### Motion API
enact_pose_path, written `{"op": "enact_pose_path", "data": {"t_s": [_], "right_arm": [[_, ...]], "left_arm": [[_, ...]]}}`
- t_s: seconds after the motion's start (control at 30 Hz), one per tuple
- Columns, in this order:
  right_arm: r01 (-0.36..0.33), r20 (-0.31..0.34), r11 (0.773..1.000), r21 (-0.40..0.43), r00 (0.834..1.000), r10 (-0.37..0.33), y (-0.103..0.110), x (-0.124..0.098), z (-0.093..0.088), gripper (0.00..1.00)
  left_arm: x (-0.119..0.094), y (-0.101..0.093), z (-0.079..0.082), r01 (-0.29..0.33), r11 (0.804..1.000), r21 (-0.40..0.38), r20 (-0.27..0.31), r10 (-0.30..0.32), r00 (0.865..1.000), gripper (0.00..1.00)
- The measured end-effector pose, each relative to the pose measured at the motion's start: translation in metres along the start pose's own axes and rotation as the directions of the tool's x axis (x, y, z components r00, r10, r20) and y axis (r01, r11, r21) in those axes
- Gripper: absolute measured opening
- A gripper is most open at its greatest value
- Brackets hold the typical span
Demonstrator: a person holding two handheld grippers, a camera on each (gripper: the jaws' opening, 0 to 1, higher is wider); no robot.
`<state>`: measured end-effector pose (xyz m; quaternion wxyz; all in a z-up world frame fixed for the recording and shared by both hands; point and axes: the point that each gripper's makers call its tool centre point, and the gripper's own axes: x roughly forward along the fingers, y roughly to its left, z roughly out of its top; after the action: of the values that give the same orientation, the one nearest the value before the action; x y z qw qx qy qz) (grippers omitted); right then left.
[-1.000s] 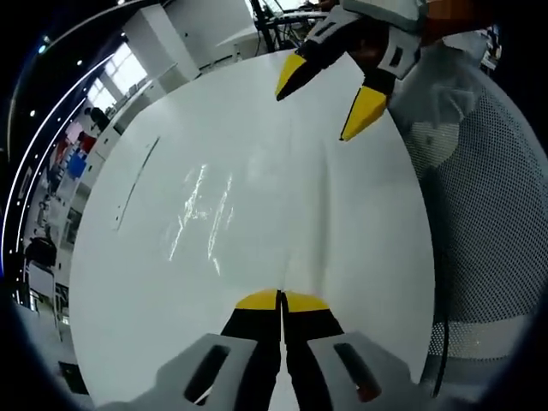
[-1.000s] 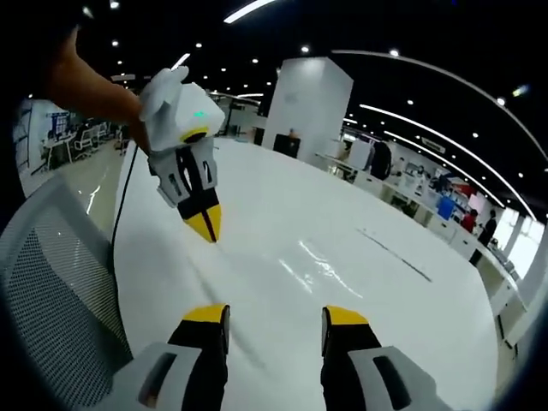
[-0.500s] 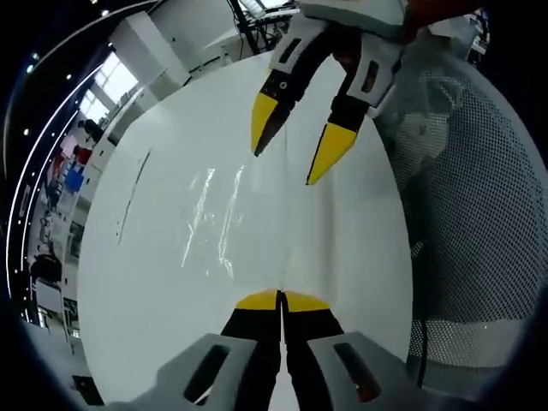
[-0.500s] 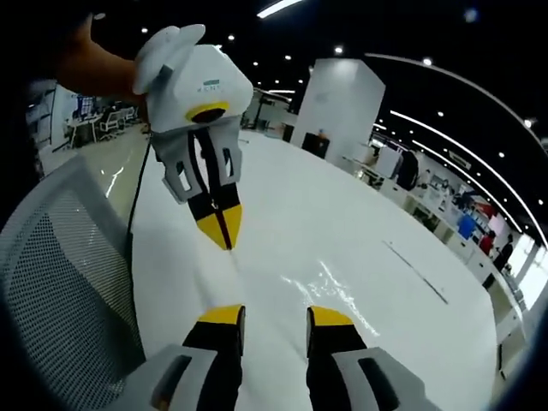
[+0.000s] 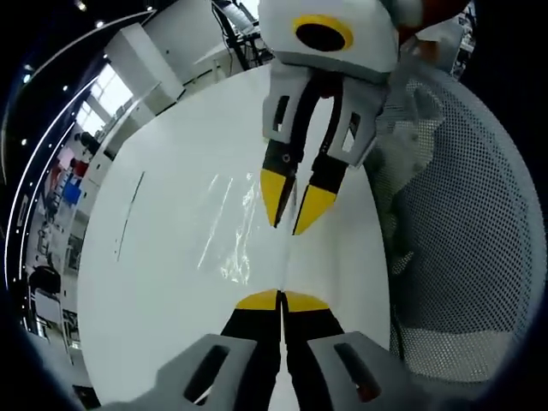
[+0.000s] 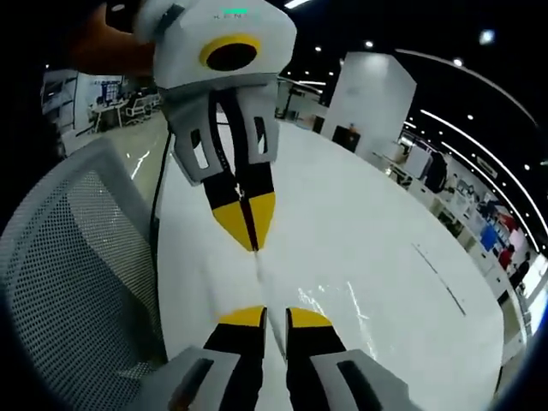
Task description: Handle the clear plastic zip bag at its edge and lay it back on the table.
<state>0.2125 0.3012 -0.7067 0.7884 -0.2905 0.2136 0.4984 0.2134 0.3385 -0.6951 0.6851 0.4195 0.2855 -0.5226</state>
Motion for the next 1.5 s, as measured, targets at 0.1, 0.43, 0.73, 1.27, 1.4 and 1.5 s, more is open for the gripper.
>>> {"op": "enact_pose_path", "data": {"t_s": [0.1,0.43,0.73,1.27,1.4,1.5], "right_arm": [[-0.006,-0.018,0.998,-0.066,1.000,0.005,0.002,0.001,-0.002,0.00],[-0.010,-0.007,0.993,-0.121,1.000,0.009,0.003,-0.003,0.000,0.00],[-0.014,0.000,0.990,-0.144,1.000,0.015,0.004,-0.004,0.008,0.00],[-0.007,0.011,0.993,-0.119,1.000,0.008,0.007,-0.006,0.014,0.01],[-0.006,0.019,0.993,-0.121,1.000,0.009,0.008,-0.004,0.018,0.02],[-0.008,0.024,0.992,-0.125,1.000,0.011,0.009,-0.004,0.021,0.02]], "left_arm": [[-0.003,-0.003,0.008,0.017,1.000,-0.022,0.047,-0.016,0.999,0.00],[-0.004,-0.002,0.015,0.008,0.996,0.092,0.111,-0.018,0.994,0.00],[0.007,-0.004,0.016,0.009,0.979,0.202,0.082,-0.027,0.996,0.01],[0.010,0.000,0.017,0.019,0.973,0.228,0.072,-0.036,0.997,0.00],[0.011,-0.002,0.018,0.026,0.972,0.233,0.065,-0.042,0.997,0.00],[0.011,-0.003,0.018,0.032,0.971,0.235,0.060,-0.047,0.997,0.00]]}}
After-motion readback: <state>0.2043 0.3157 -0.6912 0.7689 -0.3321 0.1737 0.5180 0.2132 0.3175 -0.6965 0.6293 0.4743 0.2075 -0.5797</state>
